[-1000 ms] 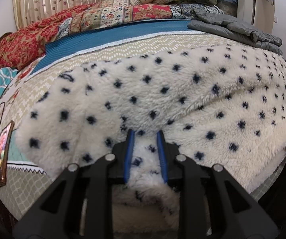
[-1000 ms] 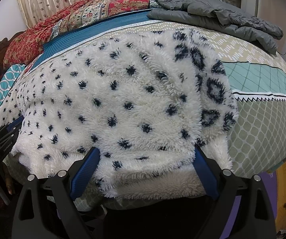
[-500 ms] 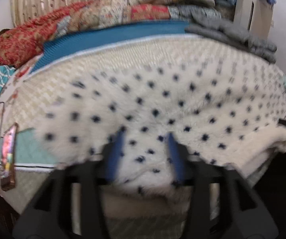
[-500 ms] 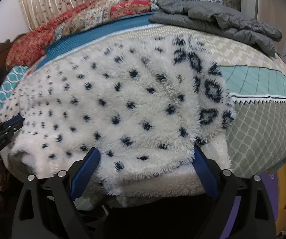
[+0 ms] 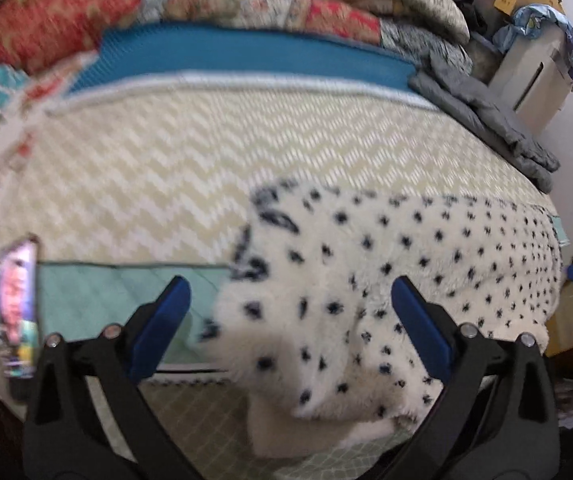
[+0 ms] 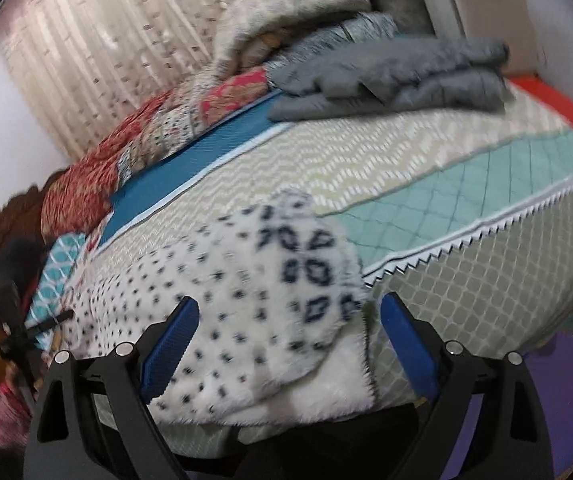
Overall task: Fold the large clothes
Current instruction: 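Lift the fleece bundle with both grippers and carry it toward the pillows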
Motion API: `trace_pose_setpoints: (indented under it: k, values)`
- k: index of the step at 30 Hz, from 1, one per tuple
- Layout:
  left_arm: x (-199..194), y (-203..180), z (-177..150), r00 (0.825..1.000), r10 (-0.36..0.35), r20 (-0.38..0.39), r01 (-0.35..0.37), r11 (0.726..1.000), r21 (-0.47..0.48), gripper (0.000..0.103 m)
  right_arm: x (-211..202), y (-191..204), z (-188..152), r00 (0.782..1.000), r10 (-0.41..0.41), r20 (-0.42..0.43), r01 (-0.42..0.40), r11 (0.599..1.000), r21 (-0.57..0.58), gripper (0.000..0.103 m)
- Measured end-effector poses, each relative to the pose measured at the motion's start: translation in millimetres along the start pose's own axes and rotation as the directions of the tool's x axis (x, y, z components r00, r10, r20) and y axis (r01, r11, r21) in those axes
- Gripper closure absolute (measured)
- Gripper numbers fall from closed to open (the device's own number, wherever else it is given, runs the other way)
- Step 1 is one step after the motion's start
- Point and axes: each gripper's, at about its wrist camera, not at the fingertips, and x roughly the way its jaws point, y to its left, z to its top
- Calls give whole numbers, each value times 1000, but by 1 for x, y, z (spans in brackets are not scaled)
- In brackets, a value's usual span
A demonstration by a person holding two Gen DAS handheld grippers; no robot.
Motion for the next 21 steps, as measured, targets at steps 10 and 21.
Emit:
trace_pose_setpoints:
  k: [10,21]
  values:
    - [56,1,-28,970,-177,-168,165,983,-82,6,65,-3,-12,986,75,-151,-61,994,96,59]
    - [60,-32,-45,960,-219,-176,206,974,-89,7,82,36,-25,975,98,-201,-100,995,1,63]
